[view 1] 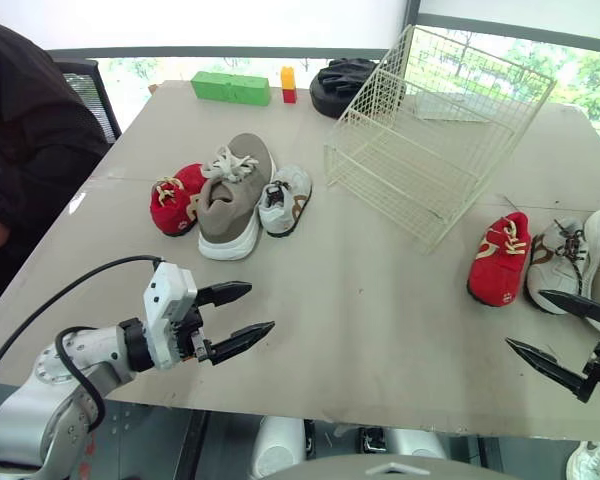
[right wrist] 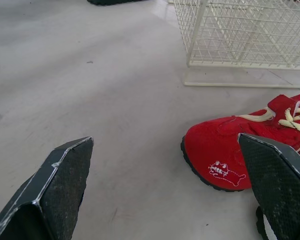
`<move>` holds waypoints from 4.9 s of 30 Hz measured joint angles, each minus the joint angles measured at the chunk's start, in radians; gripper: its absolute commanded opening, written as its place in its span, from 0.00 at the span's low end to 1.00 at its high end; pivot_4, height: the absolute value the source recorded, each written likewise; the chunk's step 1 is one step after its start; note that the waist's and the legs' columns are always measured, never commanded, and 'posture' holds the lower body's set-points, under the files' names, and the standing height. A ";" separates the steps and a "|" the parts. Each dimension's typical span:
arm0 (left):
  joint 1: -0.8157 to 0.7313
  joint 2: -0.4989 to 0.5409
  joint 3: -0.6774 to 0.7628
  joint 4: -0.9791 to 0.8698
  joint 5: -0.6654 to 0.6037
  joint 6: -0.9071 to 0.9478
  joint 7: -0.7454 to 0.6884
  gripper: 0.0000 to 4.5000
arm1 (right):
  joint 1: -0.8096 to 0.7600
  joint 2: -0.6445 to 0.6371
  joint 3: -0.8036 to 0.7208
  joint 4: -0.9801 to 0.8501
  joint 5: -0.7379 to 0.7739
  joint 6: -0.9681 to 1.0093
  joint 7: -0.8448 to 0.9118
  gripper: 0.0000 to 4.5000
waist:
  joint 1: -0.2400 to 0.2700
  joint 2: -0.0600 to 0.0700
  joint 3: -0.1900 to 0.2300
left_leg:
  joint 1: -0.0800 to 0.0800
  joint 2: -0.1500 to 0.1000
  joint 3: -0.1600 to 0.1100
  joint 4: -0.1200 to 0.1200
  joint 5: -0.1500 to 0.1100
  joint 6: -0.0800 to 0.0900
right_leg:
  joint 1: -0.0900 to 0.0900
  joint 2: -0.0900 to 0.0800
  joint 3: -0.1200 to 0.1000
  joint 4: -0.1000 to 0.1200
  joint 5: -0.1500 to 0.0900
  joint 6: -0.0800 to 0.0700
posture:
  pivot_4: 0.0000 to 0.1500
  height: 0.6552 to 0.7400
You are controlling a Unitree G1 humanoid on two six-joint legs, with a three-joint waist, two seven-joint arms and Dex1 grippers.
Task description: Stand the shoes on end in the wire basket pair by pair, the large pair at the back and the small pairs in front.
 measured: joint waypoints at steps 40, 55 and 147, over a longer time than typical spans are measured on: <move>0.074 -0.205 -0.029 -0.212 -0.055 -0.132 0.230 1.00 | -1.412 -0.257 1.059 0.434 -0.296 0.553 -0.083 0.01 | -0.023 0.000 0.001 | -0.016 0.000 -0.006 0.006 0.004 -0.006 | -0.010 0.001 -0.005 0.000 0.003 -0.004 | 1.00 1.00; 0.182 -0.193 0.024 -0.132 -0.040 -0.215 0.143 1.00 | -1.207 -0.327 0.913 0.512 -0.365 -0.007 0.270 0.01 | -0.032 0.002 0.003 | -0.010 0.001 -0.006 0.006 0.004 -0.006 | -0.008 0.002 -0.005 0.003 0.002 -0.001 | 1.00 1.00; -0.964 -0.225 -0.064 0.181 0.344 -0.266 0.803 0.33 | -1.424 0.045 0.566 0.190 0.085 0.284 -0.232 1.00 | -0.002 -0.007 0.007 | -0.005 0.000 -0.007 0.006 0.005 -0.007 | 0.001 0.002 -0.007 0.002 0.004 -0.004 | 1.00 1.00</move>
